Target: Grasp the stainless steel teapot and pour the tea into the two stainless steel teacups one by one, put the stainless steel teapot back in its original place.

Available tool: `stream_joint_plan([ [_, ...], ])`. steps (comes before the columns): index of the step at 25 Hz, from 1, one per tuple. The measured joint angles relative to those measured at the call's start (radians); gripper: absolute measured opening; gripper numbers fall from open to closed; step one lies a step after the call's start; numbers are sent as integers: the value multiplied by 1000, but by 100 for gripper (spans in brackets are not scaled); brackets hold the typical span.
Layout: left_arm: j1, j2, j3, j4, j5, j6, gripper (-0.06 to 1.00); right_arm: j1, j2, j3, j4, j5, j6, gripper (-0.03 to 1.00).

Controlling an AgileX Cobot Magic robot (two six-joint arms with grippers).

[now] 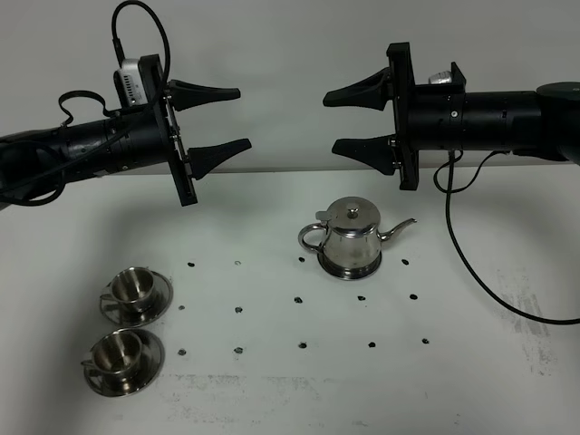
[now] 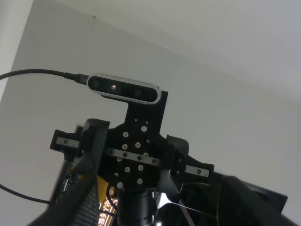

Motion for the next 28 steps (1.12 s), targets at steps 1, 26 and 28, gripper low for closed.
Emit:
stream_joint_plan([
  [1,0,0,0,0,0,0,54,0,0,0,-1,0,0,55],
  [26,144,-56,0,272,2,82,54,-67,-3,0,-38,34,-263,52],
  [28,184,-100,0,358,3,86,54,-102,-15,0,-47,52,-289,51],
])
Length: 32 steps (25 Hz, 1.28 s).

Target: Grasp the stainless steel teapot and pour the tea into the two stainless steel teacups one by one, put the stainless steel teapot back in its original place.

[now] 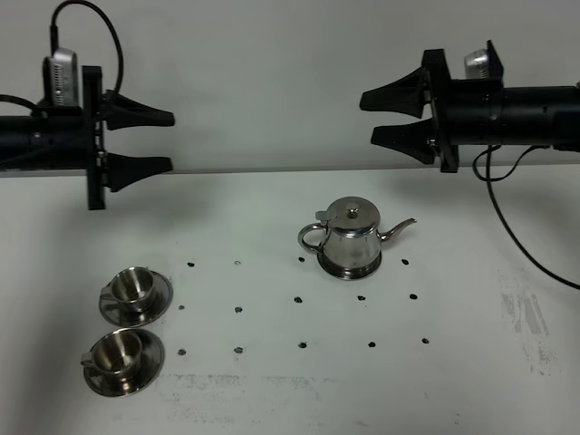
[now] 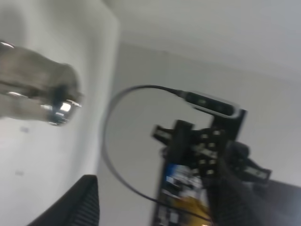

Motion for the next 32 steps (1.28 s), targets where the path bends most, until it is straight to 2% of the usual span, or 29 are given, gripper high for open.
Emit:
stream_joint_plan([
  [5,102,-142,0,215,1,15,54,-84,-70,0,-102,31,-27,51],
  [10,227,-300,0,270,1,39,54,-166,-174,0,-193,43,-30,51],
  [12,271,-371,0,321,2,46,54,-193,-222,0,-235,48,-30,51],
  [17,307,-578,0,538,4,34,54,-236,-372,0,-403,53,-18,51],
  [24,307,-819,0,605,5,25,54,-239,-577,0,-739,83,60,51],
  [28,307,-926,2,656,5,16,54,-239,-683,0,-821,85,85,51],
  [32,307,-1035,72,664,5,20,54,-239,-764,14,-888,85,115,51],
])
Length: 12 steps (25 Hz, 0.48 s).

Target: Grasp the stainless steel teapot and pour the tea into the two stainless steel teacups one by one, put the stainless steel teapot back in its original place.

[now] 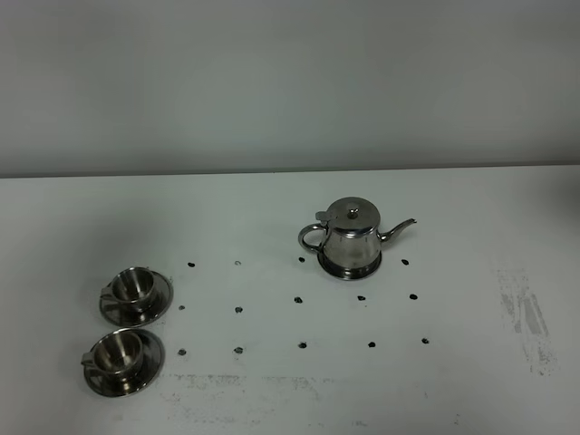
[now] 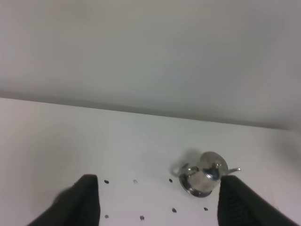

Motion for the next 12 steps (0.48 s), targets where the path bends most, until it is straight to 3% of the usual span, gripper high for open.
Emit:
stream_joint_plan([
  [4,-14,-111,145,3,0,36,54,0,-96,109,-68,-9,24,51],
  [12,-127,-350,449,72,-46,92,54,0,-332,442,-106,-189,25,51],
])
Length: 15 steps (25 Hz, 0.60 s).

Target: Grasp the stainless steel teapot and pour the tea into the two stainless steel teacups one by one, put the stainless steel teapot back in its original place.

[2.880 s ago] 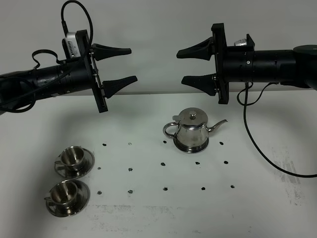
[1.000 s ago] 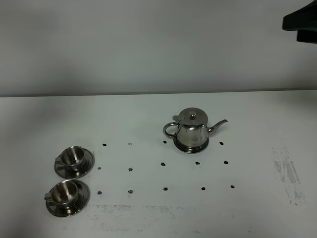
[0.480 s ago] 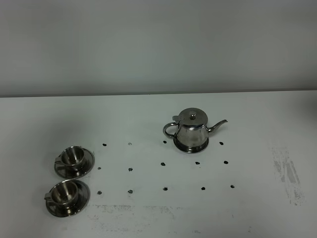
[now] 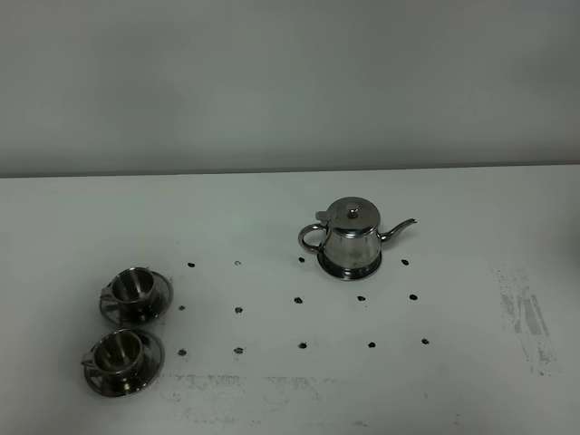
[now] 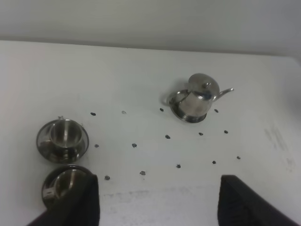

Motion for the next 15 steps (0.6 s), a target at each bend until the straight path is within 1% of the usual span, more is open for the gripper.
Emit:
stream_joint_plan([
  [4,-94,-92,68,68,-31,-3,54,0,-104,131,-31,-75,-2,51],
  [6,-142,-135,98,97,-38,-5,54,0,-155,169,-36,-110,-5,51],
  [8,-183,-177,143,135,-47,-9,54,0,-200,193,-36,-126,-5,51],
  [12,-232,-267,268,233,-90,-18,54,0,-272,213,-37,-127,-5,51],
  [15,-253,-348,366,314,-109,-41,54,0,-319,277,-39,-138,-5,51],
])
